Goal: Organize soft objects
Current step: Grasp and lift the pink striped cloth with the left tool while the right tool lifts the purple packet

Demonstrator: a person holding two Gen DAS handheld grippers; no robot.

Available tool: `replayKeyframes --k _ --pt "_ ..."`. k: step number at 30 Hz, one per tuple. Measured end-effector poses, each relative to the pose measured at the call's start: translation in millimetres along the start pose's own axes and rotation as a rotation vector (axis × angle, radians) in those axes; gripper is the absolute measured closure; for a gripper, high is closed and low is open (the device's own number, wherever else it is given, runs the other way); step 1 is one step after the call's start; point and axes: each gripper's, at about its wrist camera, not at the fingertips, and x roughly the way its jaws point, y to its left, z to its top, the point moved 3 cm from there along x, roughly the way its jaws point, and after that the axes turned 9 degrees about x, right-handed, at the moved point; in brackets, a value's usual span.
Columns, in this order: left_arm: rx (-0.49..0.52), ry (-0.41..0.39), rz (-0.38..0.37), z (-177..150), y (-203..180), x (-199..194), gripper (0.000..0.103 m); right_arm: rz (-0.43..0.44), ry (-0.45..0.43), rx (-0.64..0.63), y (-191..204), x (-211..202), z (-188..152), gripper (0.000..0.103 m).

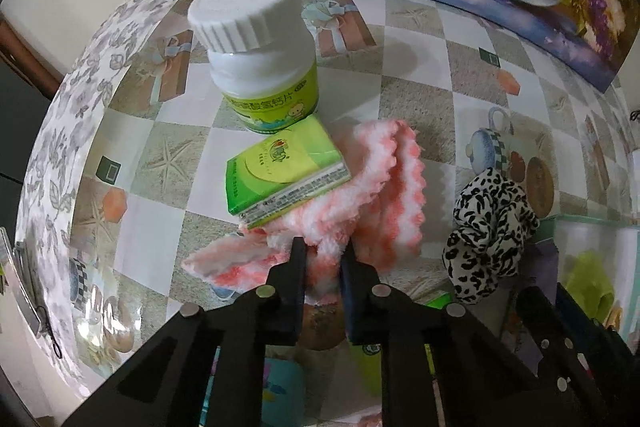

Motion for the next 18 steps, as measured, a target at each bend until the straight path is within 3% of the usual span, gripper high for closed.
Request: replayKeyframes --k 6,18 --pt "-0.057 -0.015 -0.084 -1.2 13.3 -9.2 0.090 0.028 0.005 0.024 -3.4 -1.0 1.4 0.077" --pt "-0.102 -0.088 -0.156 -1.3 29.9 -45.4 0.091 0.096 -0.010 0.068 -5.1 -18.6 7.9 0.077"
